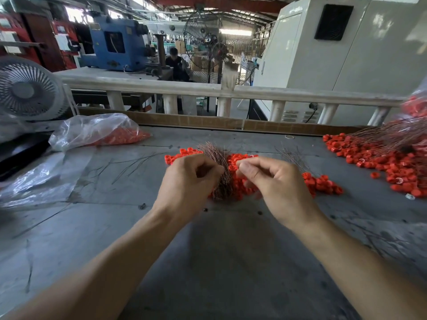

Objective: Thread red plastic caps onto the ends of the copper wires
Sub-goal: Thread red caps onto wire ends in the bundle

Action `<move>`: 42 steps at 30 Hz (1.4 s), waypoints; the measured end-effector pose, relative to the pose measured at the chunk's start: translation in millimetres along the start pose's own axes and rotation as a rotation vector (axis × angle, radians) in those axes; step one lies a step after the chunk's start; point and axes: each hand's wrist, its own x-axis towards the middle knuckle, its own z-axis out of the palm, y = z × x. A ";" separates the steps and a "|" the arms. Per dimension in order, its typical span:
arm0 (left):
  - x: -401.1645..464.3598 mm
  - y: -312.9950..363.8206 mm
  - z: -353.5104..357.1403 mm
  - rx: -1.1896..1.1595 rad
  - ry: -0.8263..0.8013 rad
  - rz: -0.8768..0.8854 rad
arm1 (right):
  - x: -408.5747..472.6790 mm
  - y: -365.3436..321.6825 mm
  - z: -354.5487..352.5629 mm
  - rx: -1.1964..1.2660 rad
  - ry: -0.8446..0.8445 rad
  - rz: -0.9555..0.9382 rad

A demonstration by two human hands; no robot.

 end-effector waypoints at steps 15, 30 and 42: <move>-4.3 -0.1 -14.5 0.033 -0.210 0.030 | 2.4 -16.6 -12.5 0.749 0.182 0.333; 0.2 -23.5 -26.3 0.348 -0.210 -0.156 | -0.9 -2.6 -5.8 0.527 0.042 0.400; -0.2 -8.4 -24.8 -0.044 -0.047 -0.131 | -6.1 -3.3 -2.6 0.323 0.032 0.222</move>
